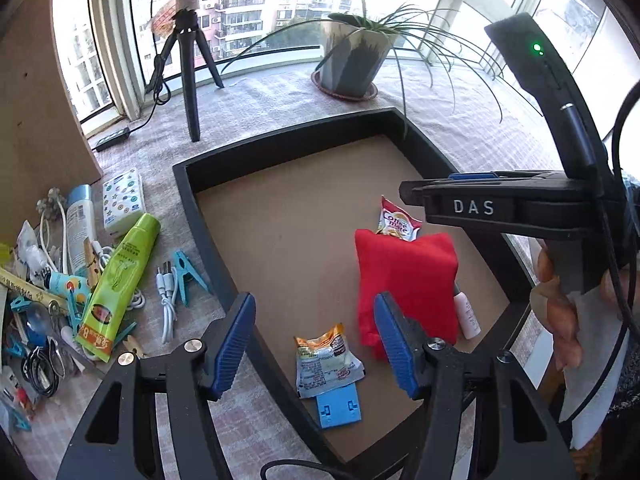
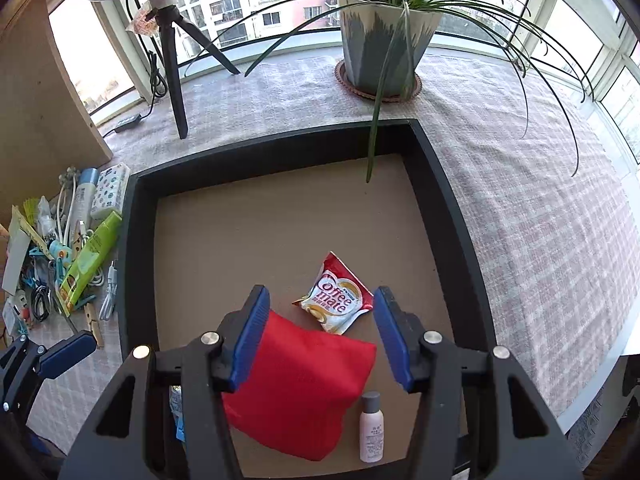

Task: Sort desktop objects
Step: 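Grasp the wooden clothespin with the right gripper while the left gripper grasps the metal spoon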

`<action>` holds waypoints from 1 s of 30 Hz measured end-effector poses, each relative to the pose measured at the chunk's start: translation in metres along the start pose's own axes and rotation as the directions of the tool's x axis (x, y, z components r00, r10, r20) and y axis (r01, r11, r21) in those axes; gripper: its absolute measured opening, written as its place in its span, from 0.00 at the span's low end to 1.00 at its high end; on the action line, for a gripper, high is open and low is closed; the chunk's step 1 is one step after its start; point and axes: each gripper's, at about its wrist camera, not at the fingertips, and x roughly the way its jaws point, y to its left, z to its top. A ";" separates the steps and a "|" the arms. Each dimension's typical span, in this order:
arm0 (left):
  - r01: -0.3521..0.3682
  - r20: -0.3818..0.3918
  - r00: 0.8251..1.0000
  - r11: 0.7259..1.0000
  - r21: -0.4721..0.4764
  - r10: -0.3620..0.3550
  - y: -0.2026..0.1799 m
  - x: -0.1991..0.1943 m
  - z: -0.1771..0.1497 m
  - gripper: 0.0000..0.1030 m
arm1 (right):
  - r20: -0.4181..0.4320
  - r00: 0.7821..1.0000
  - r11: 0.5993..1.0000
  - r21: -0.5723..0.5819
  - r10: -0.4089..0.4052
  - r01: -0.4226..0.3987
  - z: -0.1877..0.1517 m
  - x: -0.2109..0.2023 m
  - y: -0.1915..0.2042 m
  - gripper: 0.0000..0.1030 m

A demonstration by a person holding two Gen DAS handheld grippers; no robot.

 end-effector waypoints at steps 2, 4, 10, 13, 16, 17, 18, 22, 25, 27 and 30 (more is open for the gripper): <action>-0.021 0.006 1.000 1.000 -0.021 0.021 0.014 -0.003 -0.004 0.55 | 0.006 1.000 1.000 -0.015 0.024 -0.024 0.000 -0.003 0.010 0.52; -0.045 0.010 0.999 0.998 -0.049 0.045 0.029 -0.007 -0.009 0.53 | 0.007 0.999 0.998 -0.040 0.046 -0.046 -0.001 -0.004 0.022 0.51; -0.103 -0.008 0.995 0.976 -0.190 0.103 0.089 -0.015 -0.029 0.50 | 0.009 0.992 0.985 -0.119 0.130 -0.128 -0.003 -0.014 0.068 0.51; -0.133 -0.023 0.991 0.952 -0.274 0.132 0.121 -0.018 -0.044 0.46 | 0.000 0.985 0.970 -0.177 0.172 -0.169 -0.005 -0.018 0.096 0.47; -0.157 -0.045 0.987 0.918 -0.364 0.151 0.154 -0.018 -0.063 0.45 | -0.021 0.977 0.950 -0.234 0.210 -0.209 -0.010 -0.018 0.125 0.43; -0.163 -0.051 0.987 0.904 -0.395 0.155 0.164 -0.017 -0.069 0.45 | -0.031 0.975 0.942 -0.252 0.220 -0.221 -0.012 -0.016 0.134 0.42; -0.171 -0.061 0.985 0.891 -0.420 0.160 0.174 -0.016 -0.074 0.44 | -0.042 0.973 0.935 -0.267 0.229 -0.232 -0.014 -0.014 0.143 0.42; -0.184 -0.079 0.983 0.839 -0.512 0.167 0.201 -0.012 -0.091 0.42 | -0.097 0.960 0.907 -0.313 0.263 -0.280 -0.025 -0.003 0.176 0.34; -0.179 -0.081 0.984 0.819 -0.545 0.161 0.210 -0.008 -0.096 0.42 | -0.134 0.950 0.883 -0.349 0.283 -0.313 -0.032 0.007 0.198 0.33; -0.165 -0.085 0.986 0.813 -0.559 0.142 0.213 -0.004 -0.098 0.42 | -0.160 0.945 0.873 -0.363 0.286 -0.325 -0.037 0.015 0.210 0.32; -0.159 -0.090 0.987 0.808 -0.567 0.131 0.213 0.003 -0.097 0.42 | -0.200 0.935 0.864 -0.364 0.294 -0.349 -0.043 0.027 0.223 0.29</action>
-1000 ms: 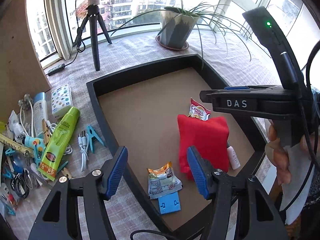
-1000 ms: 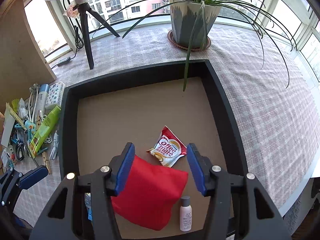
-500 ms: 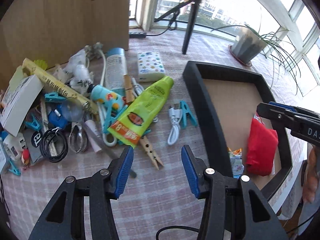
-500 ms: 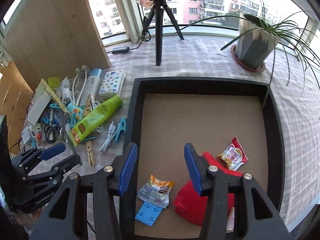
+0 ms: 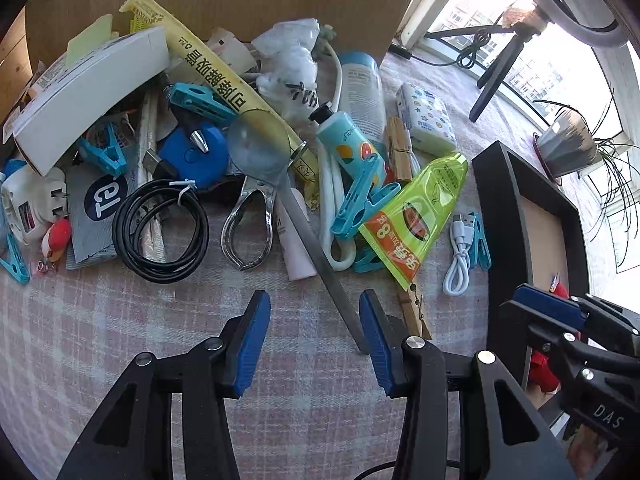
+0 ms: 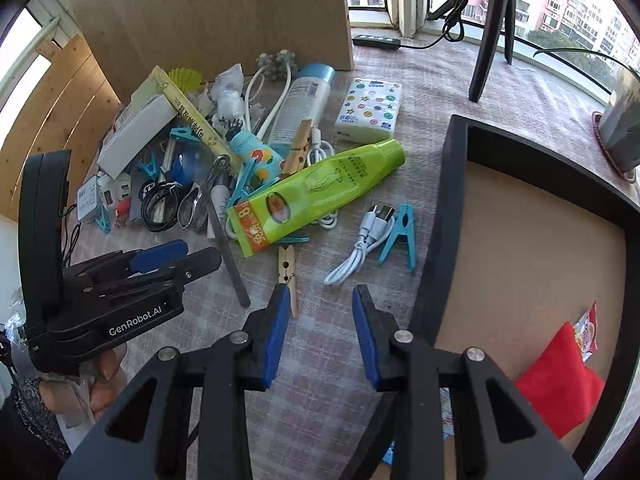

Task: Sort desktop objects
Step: 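Grasp the wooden clothespin with the right gripper while the left gripper grasps the metal spoon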

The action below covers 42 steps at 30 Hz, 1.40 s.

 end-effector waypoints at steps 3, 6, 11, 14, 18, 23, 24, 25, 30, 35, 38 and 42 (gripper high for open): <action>0.004 -0.013 1.000 1.000 -0.012 -0.004 -0.001 0.007 0.001 0.42 | -0.022 1.000 1.000 -0.006 0.004 -0.004 -0.001 0.013 0.006 0.29; 0.004 -0.022 1.000 1.000 -0.018 -0.004 -0.002 0.014 0.003 0.42 | -0.040 0.999 1.000 -0.009 0.004 -0.005 -0.002 0.023 0.008 0.28; 0.005 -0.014 1.000 1.000 -0.019 -0.005 -0.004 0.019 0.005 0.39 | -0.070 0.997 1.000 -0.007 0.019 -0.019 0.000 0.039 0.012 0.28; -0.003 -0.008 1.000 1.000 -0.015 0.003 -0.009 0.025 0.010 0.27 | -0.076 0.997 1.000 -0.019 0.004 -0.005 0.002 0.046 0.016 0.28; 0.016 -0.002 1.000 1.000 -0.023 -0.016 -0.005 0.025 0.012 0.24 | -0.085 0.996 1.000 -0.021 -0.012 0.010 0.005 0.055 0.019 0.28; 0.039 -0.002 0.999 0.999 -0.029 -0.039 0.001 0.023 0.012 0.15 | -0.094 0.995 0.999 -0.020 -0.041 0.039 0.007 0.067 0.022 0.21; 0.036 -0.008 0.999 0.999 -0.026 -0.036 0.002 0.023 0.011 0.05 | -0.078 0.996 0.998 -0.025 -0.052 0.050 0.007 0.066 0.024 0.20; 0.028 -0.014 1.000 0.999 -0.025 -0.028 0.003 0.024 0.010 0.03 | -0.081 0.995 0.998 -0.027 -0.055 0.053 0.007 0.067 0.025 0.17; 0.060 -0.002 0.998 0.996 -0.062 -0.060 0.019 0.019 0.002 0.03 | -0.057 0.998 0.999 0.017 -0.034 0.035 -0.004 0.065 0.026 0.12; 0.070 0.015 0.998 0.996 -0.058 -0.069 0.027 0.007 -0.009 0.02 | -0.015 1.000 0.992 0.127 0.026 -0.024 -0.021 0.055 0.018 0.12; 0.076 0.020 0.997 0.995 -0.064 -0.075 0.032 0.000 -0.017 0.02 | 0.023 0.999 0.985 0.166 0.047 -0.050 -0.033 0.044 0.017 0.12; 0.076 0.032 0.997 0.996 -0.053 -0.074 0.036 -0.015 -0.026 0.02 | 0.071 0.997 0.983 0.179 0.029 -0.041 -0.040 0.026 0.017 0.12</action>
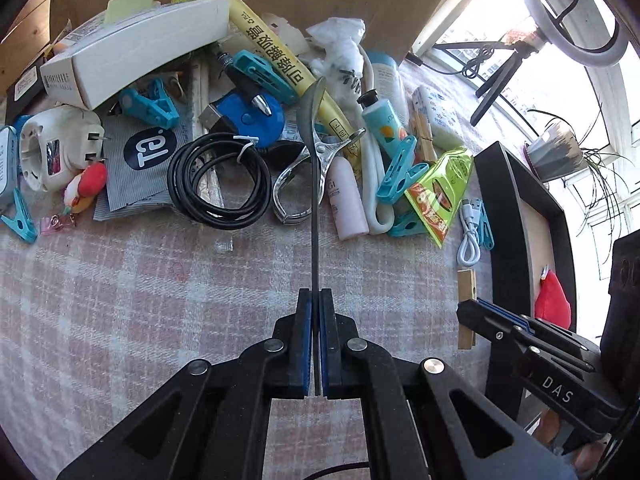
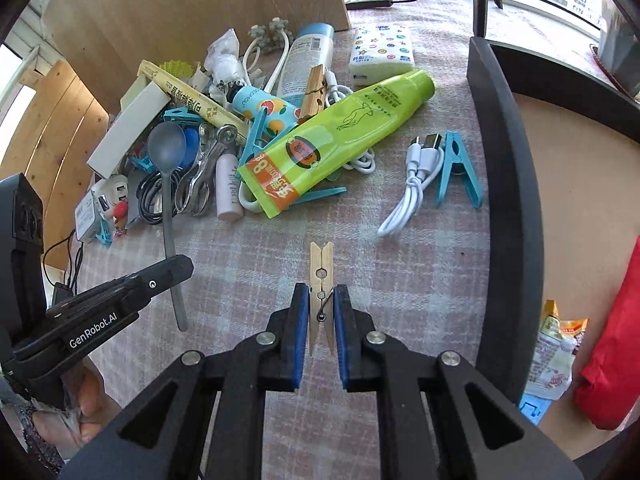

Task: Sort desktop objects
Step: 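Carry the spoon into the tray and release while the right gripper releases the clothespin there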

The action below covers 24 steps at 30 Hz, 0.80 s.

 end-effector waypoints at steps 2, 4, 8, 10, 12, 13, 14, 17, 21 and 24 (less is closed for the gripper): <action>0.008 0.006 1.000 1.000 0.009 -0.008 -0.004 -0.007 -0.002 0.02 | 0.027 1.000 1.000 0.012 -0.003 0.003 0.000 -0.011 -0.004 0.12; 0.015 0.009 1.000 0.999 0.028 -0.016 -0.014 -0.009 -0.001 0.02 | 0.051 0.999 1.000 0.022 -0.016 0.015 0.001 -0.023 -0.011 0.12; 0.042 0.008 0.999 0.996 0.078 -0.043 -0.044 -0.010 0.005 0.02 | 0.088 0.995 0.998 0.048 -0.053 0.049 -0.014 -0.053 -0.030 0.12; 0.062 0.000 0.998 0.993 0.102 -0.062 -0.062 -0.009 0.007 0.02 | 0.100 0.992 0.995 0.074 -0.079 0.071 -0.006 -0.067 -0.050 0.12; 0.080 -0.011 0.997 0.988 0.135 -0.079 -0.082 -0.005 0.007 0.02 | 0.111 0.988 0.990 0.102 -0.107 0.096 -0.002 -0.074 -0.067 0.12; 0.091 -0.019 0.996 0.984 0.154 -0.089 -0.091 -0.005 0.005 0.02 | 0.117 0.986 0.987 0.118 -0.122 0.108 -0.005 -0.080 -0.076 0.12; 0.102 -0.027 0.995 0.980 0.172 -0.099 -0.102 -0.004 0.004 0.02 | 0.121 0.983 0.983 0.135 -0.138 0.122 -0.007 -0.085 -0.084 0.12; 0.141 -0.059 0.990 0.965 0.223 -0.131 -0.136 0.002 0.000 0.02 | 0.132 0.973 0.969 0.190 -0.187 0.160 -0.017 -0.101 -0.111 0.12; 0.180 -0.091 0.983 0.938 0.296 -0.160 -0.181 0.010 -0.008 0.02 | 0.133 0.961 0.942 0.269 -0.241 0.199 -0.031 -0.116 -0.147 0.12; 0.208 -0.124 0.977 0.920 0.334 -0.176 -0.207 0.015 -0.015 0.02 | 0.126 0.954 0.923 0.315 -0.272 0.222 -0.042 -0.125 -0.170 0.12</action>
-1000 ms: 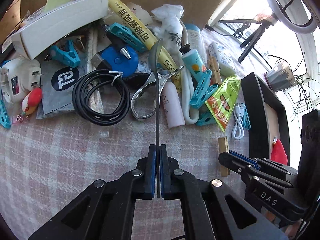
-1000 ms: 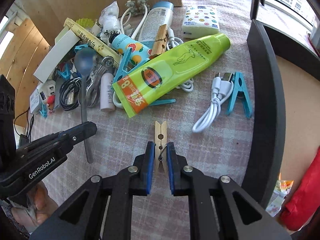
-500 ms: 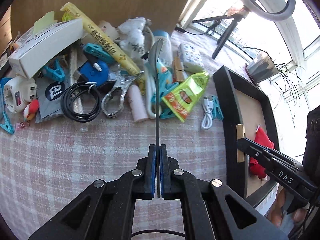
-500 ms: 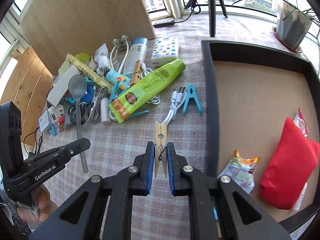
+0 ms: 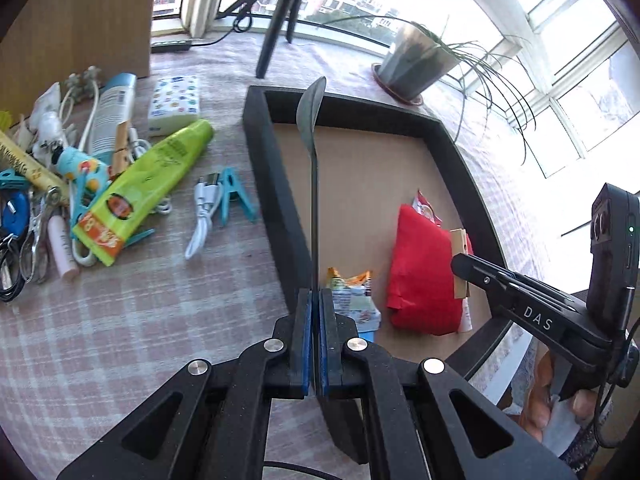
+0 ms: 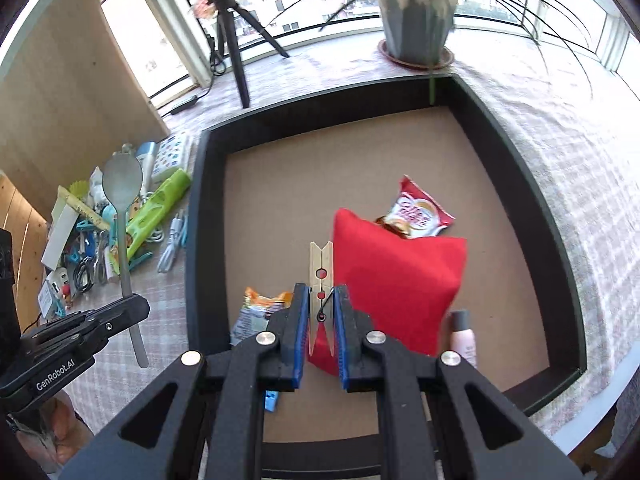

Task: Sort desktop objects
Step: 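Carry the spoon into the tray and release while the right gripper releases the clothespin there, then move both grippers back toward the white box in the pile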

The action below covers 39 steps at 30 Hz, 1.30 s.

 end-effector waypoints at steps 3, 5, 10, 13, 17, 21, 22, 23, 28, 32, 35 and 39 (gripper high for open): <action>0.018 -0.024 1.000 0.999 0.036 -0.017 -0.018 0.008 0.001 0.02 | -0.002 1.000 0.999 0.034 -0.022 0.022 -0.001 -0.001 -0.018 0.12; 0.014 -0.031 0.999 0.998 0.060 -0.012 -0.030 0.012 0.000 0.02 | -0.004 0.999 0.998 0.046 -0.036 0.036 -0.002 -0.001 -0.026 0.12; 0.016 -0.046 0.999 0.994 0.110 -0.011 -0.049 0.016 -0.004 0.02 | -0.012 0.998 0.997 0.058 -0.054 0.055 -0.001 0.002 -0.035 0.12; 0.017 -0.047 0.999 0.991 0.132 -0.010 -0.057 0.016 -0.005 0.02 | -0.013 0.998 0.996 0.064 -0.058 0.058 0.000 0.002 -0.038 0.12; 0.015 -0.049 0.999 0.990 0.139 -0.008 -0.062 0.018 -0.007 0.02 | -0.017 0.998 0.996 0.066 -0.065 0.066 -0.001 0.002 -0.038 0.12; 0.004 -0.045 0.999 0.983 0.186 0.004 -0.070 0.018 -0.009 0.18 | -0.008 0.998 0.995 0.075 -0.063 0.063 0.000 -0.001 -0.040 0.16; -0.005 -0.039 0.999 0.983 0.183 0.012 -0.070 0.016 -0.009 0.35 | -0.015 0.998 0.994 0.083 -0.063 0.064 0.000 -0.001 -0.042 0.25; -0.002 -0.022 1.000 0.983 0.182 0.006 -0.070 0.013 -0.009 0.39 | -0.012 0.998 0.994 0.090 -0.061 0.062 0.000 -0.002 -0.042 0.34; -0.029 -0.002 1.000 0.986 0.161 0.030 -0.057 0.003 -0.004 0.39 | 0.001 0.998 0.996 0.064 -0.055 0.055 0.004 -0.008 -0.033 0.37; -0.068 0.027 0.997 0.990 0.125 0.065 -0.033 -0.012 0.004 0.39 | 0.007 0.999 0.999 0.003 -0.042 0.042 0.015 -0.011 -0.008 0.36; -0.098 0.053 0.994 0.991 0.088 0.094 -0.006 -0.031 0.011 0.39 | 0.007 1.000 0.998 -0.054 -0.015 0.016 0.029 -0.012 0.020 0.37; -0.141 0.074 0.988 0.990 0.030 0.138 0.043 -0.062 0.021 0.39 | 0.008 0.999 0.988 -0.153 0.034 -0.033 0.048 -0.013 0.070 0.44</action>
